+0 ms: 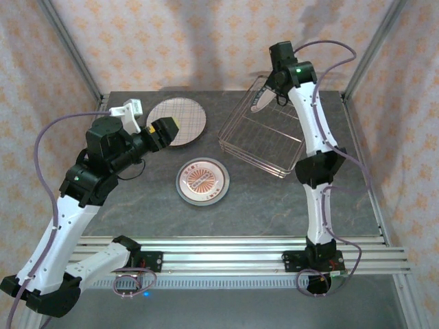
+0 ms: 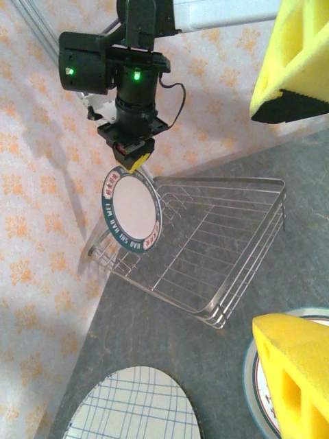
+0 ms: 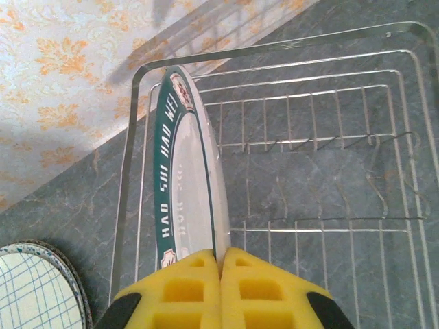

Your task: Unload the plates from the dish rack

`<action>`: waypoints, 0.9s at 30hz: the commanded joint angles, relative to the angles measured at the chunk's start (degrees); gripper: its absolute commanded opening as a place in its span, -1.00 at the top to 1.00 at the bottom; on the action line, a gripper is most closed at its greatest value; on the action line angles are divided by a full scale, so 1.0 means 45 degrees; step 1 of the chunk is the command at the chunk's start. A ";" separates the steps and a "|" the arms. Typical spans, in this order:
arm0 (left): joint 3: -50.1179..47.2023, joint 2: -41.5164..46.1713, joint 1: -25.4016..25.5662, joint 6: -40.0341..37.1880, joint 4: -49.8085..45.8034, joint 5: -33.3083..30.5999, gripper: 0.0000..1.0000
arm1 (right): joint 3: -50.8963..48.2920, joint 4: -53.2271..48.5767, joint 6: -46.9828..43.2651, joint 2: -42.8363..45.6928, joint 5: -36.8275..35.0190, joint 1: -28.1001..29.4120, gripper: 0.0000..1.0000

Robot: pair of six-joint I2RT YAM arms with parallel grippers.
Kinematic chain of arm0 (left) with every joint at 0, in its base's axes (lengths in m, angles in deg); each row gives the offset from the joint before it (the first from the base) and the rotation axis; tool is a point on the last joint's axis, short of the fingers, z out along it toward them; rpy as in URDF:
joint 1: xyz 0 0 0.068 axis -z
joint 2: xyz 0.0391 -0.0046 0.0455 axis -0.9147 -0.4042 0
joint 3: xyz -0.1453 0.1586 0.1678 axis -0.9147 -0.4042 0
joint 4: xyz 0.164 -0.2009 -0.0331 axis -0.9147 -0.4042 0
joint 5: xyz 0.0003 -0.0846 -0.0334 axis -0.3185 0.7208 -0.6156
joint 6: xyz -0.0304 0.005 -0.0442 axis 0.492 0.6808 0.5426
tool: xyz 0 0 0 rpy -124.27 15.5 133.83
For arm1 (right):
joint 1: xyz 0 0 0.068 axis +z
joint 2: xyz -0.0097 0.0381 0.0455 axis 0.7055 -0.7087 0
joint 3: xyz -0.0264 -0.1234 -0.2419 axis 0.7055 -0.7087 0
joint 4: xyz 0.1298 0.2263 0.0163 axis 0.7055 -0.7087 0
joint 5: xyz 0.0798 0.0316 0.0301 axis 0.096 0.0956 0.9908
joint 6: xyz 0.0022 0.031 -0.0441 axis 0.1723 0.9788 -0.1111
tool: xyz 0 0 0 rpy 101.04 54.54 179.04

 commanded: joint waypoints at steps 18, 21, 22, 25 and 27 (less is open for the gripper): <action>0.0746 -0.3820 0.1485 0.3831 0.3696 0.1864 -0.53 | -0.3625 0.0650 -0.0543 0.5825 0.3222 -0.1230 1.00; 0.0850 -0.4842 0.1928 0.4774 0.4848 0.1992 -0.56 | -0.3915 0.0727 -0.0436 0.6404 0.4349 -0.1774 1.00; 0.0946 -0.5246 0.2062 0.5058 0.5251 0.2057 -0.57 | -0.3973 0.0678 -0.0390 0.6587 0.4655 -0.1953 1.00; 0.1427 -0.6478 0.2474 0.5923 0.6377 0.2215 -0.58 | -0.4056 0.0405 -0.0262 0.6992 0.5383 -0.2414 1.00; 0.1863 -0.7280 0.2765 0.6374 0.7042 0.2341 -0.57 | -0.4179 0.0210 -0.0164 0.7231 0.5795 -0.2683 1.00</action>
